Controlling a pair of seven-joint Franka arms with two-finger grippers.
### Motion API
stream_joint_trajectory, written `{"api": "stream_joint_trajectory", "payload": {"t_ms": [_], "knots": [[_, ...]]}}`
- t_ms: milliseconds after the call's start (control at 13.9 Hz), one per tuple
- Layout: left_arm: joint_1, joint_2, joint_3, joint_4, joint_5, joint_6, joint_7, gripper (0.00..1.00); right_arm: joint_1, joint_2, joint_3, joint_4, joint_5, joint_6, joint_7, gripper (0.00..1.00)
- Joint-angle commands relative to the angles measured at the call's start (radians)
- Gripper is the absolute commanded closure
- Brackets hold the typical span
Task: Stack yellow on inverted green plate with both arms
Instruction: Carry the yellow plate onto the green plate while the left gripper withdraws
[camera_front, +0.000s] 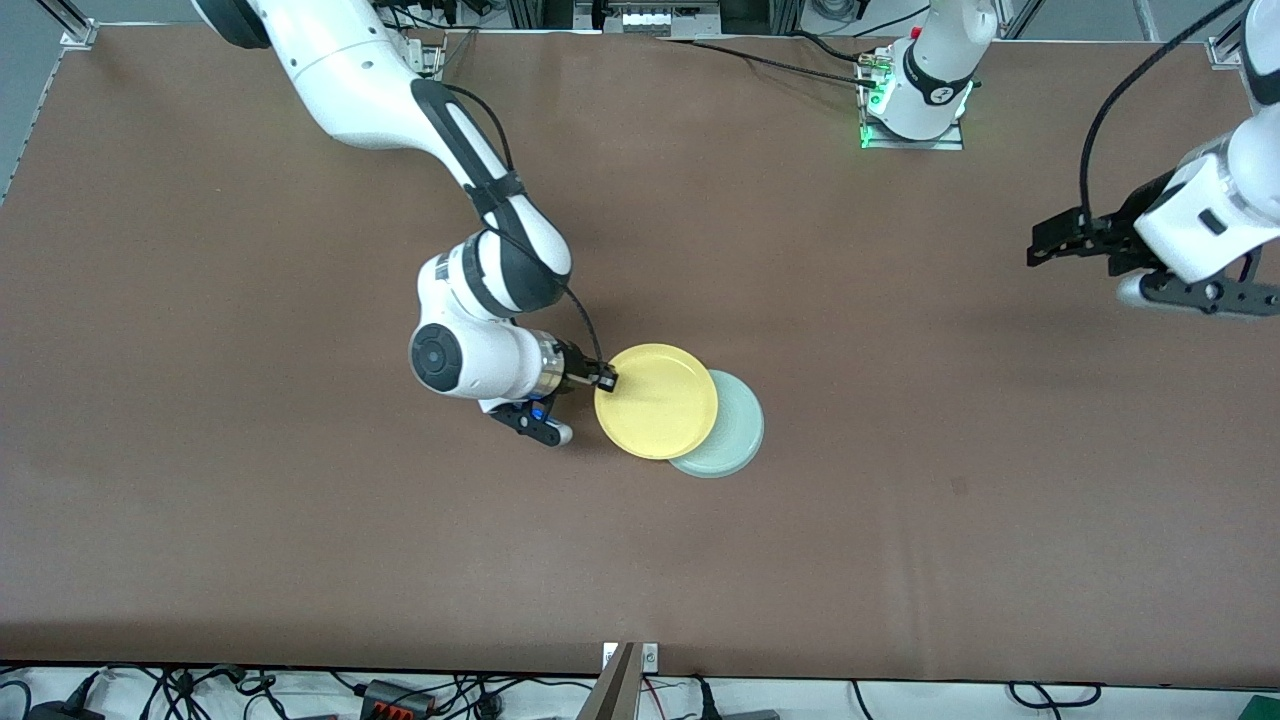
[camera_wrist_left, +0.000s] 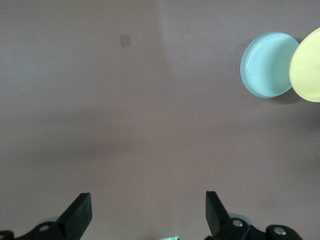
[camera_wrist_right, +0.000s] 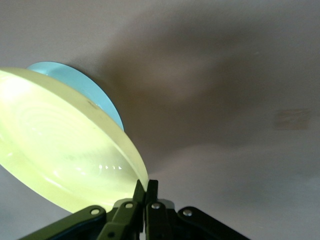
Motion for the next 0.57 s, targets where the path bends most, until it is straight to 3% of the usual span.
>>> {"api": "stream_joint_trajectory", "payload": {"t_ms": [0,144,503], "knots": [[-0.020,-0.106,0.038,-0.110,-0.001,0.094,0.025,0.00,0.034,0.070,-0.011,0.095,0.038,0.027,0.076,1.00],[-0.078,-0.112,0.090,-0.106,0.007,0.091,0.030,0.00,0.054,0.106,-0.011,0.118,0.076,0.063,0.125,1.00],[-0.080,-0.097,0.075,-0.103,0.091,0.111,0.024,0.00,0.065,0.138,-0.011,0.121,0.130,0.103,0.148,1.00]]}}
